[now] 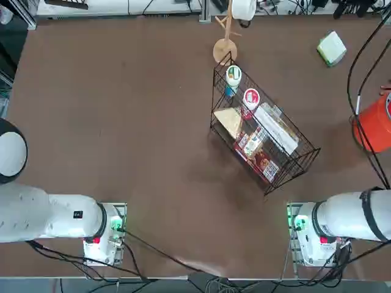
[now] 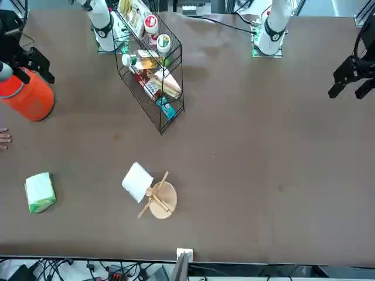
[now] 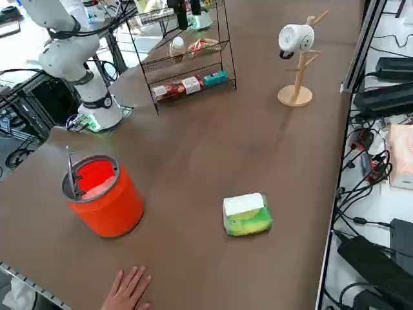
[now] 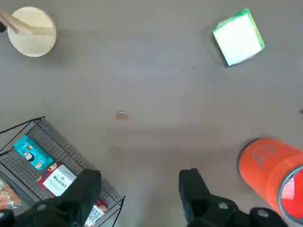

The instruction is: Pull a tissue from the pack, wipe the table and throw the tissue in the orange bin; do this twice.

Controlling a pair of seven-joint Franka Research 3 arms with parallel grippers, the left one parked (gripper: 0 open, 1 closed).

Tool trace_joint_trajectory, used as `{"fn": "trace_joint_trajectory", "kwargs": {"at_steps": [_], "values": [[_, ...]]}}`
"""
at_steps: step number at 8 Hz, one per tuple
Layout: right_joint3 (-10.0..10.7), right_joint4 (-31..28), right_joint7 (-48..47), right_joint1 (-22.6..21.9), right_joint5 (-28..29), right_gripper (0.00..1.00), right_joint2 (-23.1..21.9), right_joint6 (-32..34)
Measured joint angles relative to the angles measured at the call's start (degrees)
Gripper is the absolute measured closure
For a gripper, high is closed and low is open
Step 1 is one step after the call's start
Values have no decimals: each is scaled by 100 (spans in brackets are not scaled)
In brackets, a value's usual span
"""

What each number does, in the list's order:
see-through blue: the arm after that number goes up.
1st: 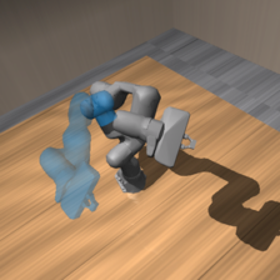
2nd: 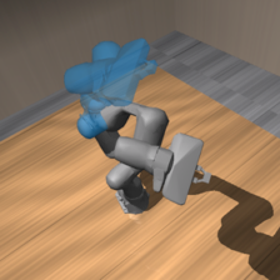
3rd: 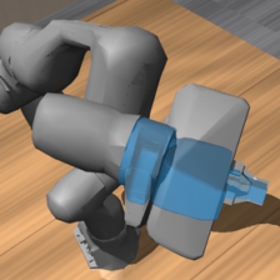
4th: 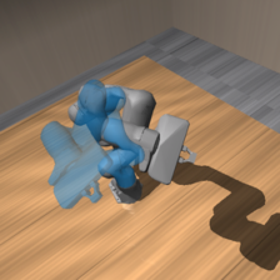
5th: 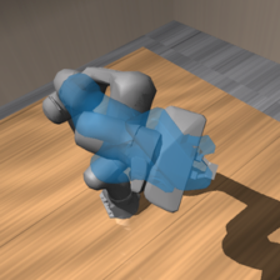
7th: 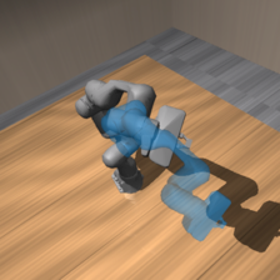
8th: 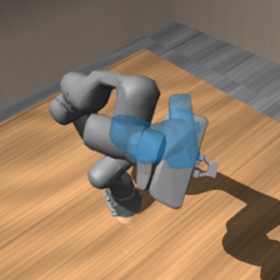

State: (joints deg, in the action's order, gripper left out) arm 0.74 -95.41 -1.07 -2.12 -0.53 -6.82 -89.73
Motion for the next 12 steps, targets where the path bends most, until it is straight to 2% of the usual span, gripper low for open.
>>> {"fn": "trace_joint_trajectory", "kwargs": {"at_steps": [5, 9, 10, 12], "values": [[20, 116, 0, 11, -4, 0, 84, -19], [56, 229, 1, 94, -6, 0, 352, -120], [139, 464, 49, 156, -6, 0, 622, -175], [400, 1201, 743, 338, 0, 0, 1510, -300]]}}
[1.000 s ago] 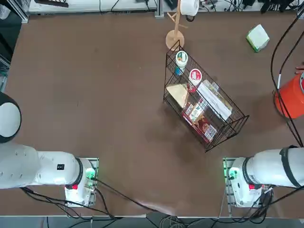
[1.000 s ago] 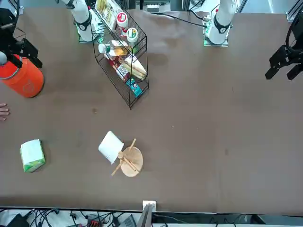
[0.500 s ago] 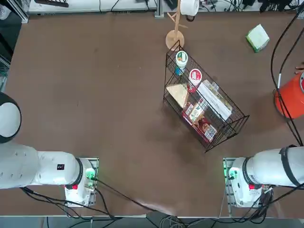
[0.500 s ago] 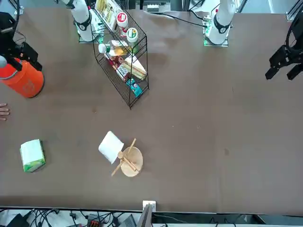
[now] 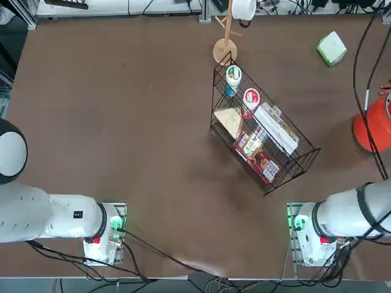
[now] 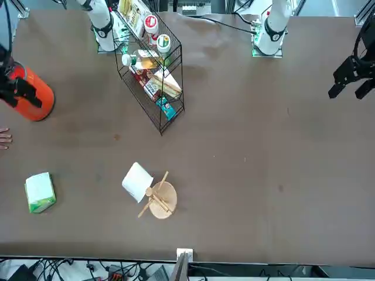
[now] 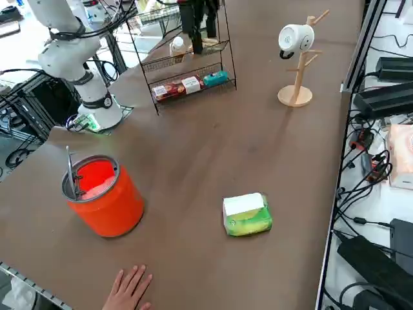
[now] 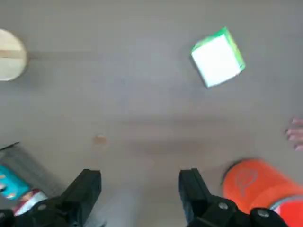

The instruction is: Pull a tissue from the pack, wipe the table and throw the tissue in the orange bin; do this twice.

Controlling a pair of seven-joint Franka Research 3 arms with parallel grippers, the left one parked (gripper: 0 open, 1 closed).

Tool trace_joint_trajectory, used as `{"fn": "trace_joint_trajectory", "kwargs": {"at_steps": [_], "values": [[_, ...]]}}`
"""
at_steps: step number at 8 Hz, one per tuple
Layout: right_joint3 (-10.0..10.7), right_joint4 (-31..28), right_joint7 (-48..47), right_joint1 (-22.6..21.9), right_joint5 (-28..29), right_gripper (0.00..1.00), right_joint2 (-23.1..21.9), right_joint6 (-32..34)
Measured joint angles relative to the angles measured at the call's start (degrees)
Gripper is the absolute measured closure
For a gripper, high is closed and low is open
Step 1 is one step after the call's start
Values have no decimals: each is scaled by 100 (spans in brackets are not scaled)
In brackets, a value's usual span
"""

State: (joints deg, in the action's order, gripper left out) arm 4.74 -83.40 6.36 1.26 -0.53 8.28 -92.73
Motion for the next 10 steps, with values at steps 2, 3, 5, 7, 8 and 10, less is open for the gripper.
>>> {"fn": "trace_joint_trajectory", "kwargs": {"at_steps": [2, 3, 5, 7, 8, 10], "values": [[83, 623, 1208, 540, 279, 0, 997, -611], [87, 816, 1856, 826, 419, 0, 1423, -1060], [84, 1029, 2770, 1166, 799, 0, 2093, -1872], [79, 1391, 3405, 1344, 1364, 0, 2702, -2144], [76, 1619, 3696, 1457, 1637, 0, 3023, -2208], [69, 1845, 4159, 1609, 2102, 0, 3568, -2612]]}}
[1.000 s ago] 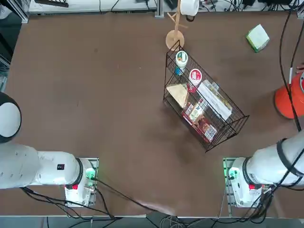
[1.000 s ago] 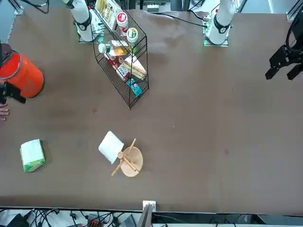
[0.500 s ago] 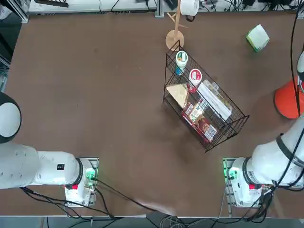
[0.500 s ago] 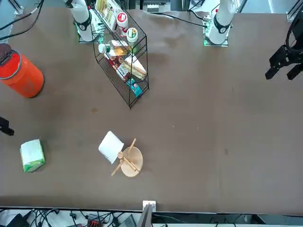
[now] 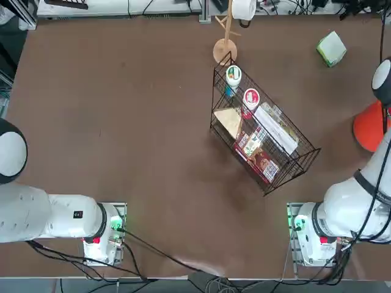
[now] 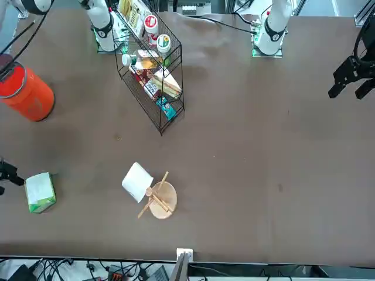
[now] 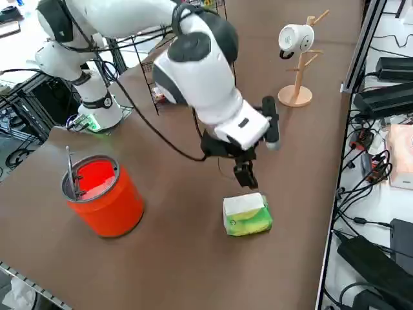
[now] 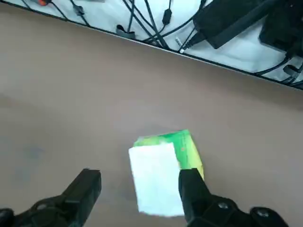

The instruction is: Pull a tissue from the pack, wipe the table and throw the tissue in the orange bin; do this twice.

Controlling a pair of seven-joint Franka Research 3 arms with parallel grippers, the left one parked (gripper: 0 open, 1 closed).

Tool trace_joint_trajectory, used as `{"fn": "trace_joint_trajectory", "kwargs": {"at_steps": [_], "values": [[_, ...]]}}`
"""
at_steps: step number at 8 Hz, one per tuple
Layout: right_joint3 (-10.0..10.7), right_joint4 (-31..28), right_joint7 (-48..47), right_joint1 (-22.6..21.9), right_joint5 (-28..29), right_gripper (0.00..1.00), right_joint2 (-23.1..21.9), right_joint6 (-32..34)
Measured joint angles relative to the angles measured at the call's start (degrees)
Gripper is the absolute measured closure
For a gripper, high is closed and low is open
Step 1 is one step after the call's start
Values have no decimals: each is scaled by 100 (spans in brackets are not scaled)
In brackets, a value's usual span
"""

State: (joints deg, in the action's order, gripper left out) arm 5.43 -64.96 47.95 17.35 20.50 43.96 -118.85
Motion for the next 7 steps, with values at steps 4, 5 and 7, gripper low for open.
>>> {"fn": "trace_joint_trajectory", "kwargs": {"at_steps": [4, 5, 7], "values": [[-8, 60, 932, 209, 831, 1, 661, -487], [-7, 63, 1168, 286, 1072, 1, 753, -489], [-10, 63, 1302, 355, 1271, 4, 860, -489]]}}
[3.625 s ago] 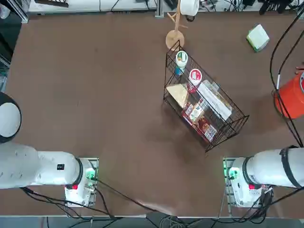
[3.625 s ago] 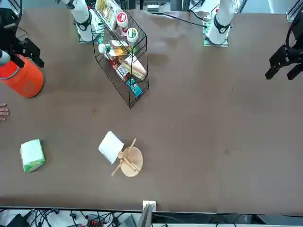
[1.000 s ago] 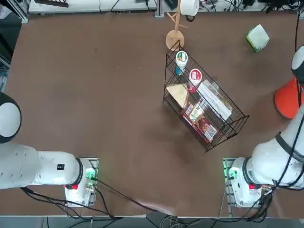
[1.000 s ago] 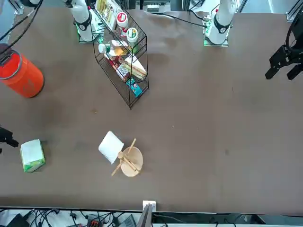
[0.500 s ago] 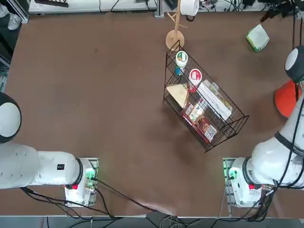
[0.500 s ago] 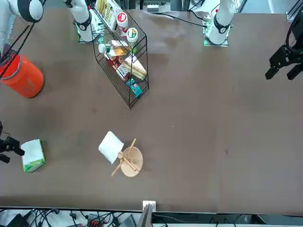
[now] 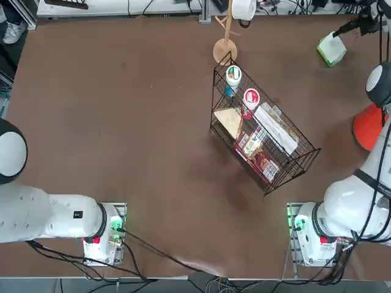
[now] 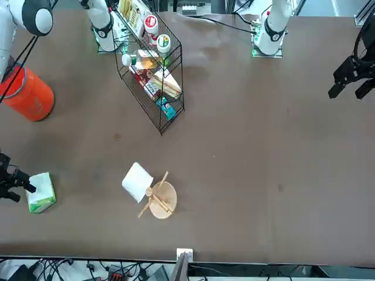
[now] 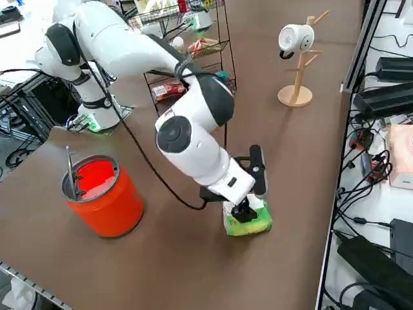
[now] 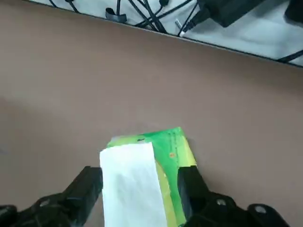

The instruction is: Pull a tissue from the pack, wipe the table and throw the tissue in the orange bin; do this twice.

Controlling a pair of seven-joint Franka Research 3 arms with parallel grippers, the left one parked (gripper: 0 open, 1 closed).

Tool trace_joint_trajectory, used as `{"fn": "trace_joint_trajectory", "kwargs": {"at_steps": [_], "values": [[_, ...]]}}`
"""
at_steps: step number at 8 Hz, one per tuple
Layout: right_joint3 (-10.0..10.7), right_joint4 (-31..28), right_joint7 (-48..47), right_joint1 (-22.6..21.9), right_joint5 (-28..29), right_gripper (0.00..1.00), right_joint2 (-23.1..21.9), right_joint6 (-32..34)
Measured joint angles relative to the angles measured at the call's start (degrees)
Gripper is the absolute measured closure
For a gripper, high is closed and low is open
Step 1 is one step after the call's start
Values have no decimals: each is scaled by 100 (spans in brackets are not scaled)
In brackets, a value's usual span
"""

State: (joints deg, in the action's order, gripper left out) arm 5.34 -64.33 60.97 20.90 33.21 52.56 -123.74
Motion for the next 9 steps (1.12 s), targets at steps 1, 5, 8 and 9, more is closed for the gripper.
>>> {"fn": "trace_joint_trajectory", "kwargs": {"at_steps": [1, 5, 8, 9], "values": [[-5, 1, 7, -1, 152, 5, 27, -1], [-8, 1, 12, 11, 494, 15, 136, -132], [-48, 1, 12, 13, 504, 19, 177, -240], [-80, 1, 12, 13, 526, 23, 178, -264]]}}
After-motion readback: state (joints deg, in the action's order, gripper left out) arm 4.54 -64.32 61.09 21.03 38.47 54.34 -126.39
